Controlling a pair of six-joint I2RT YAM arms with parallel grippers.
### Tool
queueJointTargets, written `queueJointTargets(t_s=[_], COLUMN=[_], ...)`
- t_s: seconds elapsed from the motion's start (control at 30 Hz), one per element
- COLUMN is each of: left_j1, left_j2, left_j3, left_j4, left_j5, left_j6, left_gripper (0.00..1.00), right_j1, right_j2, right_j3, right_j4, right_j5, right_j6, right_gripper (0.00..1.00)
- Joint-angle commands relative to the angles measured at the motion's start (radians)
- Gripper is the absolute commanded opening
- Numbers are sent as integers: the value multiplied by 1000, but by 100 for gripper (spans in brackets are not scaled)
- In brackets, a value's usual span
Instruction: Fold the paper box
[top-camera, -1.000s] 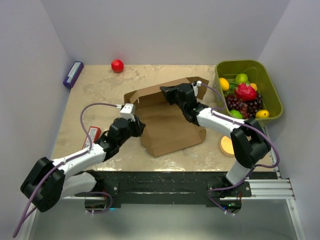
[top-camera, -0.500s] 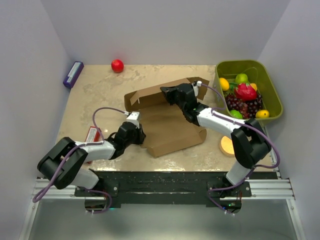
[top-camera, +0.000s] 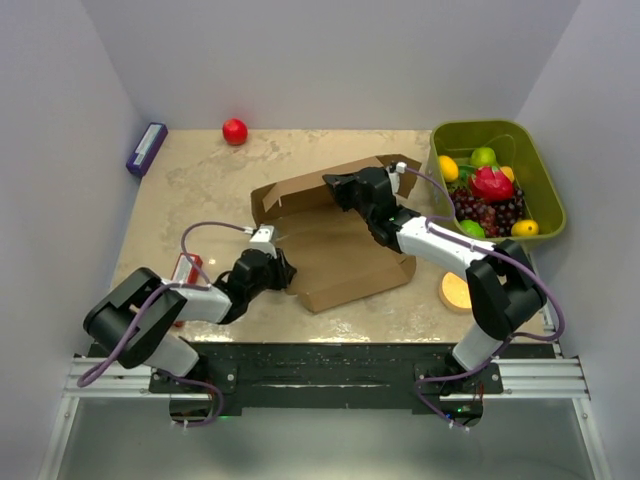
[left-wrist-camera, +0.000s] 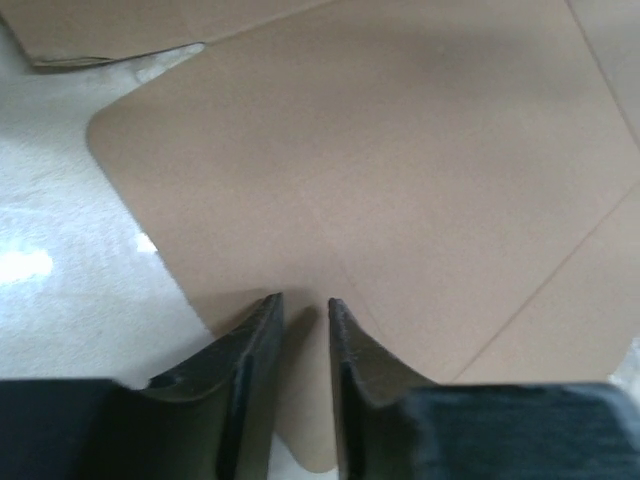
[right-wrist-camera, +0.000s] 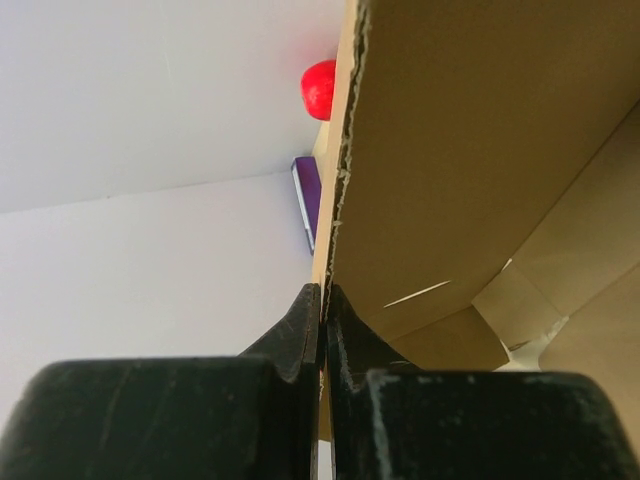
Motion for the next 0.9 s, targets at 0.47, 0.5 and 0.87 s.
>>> queueJointTargets(t_s=[0.47,0.5,0.87], left_j1=[19,42,130], left_j2=[-449,-435,-216], left_j3=[505,578,778], left_j4=[-737,-820,-1001], left_j5=[-14,-19,-246], left_j6=[369,422,743], left_gripper=[57,58,66], right_j1=[4,3,3], right_j2=[-44,-44,-49], right_j3=[-33,-32,-46], right_j4=[6,8,34], right_j5=[6,4,-23], right_j6=[-38,-38,-35], right_gripper=[0,0,0])
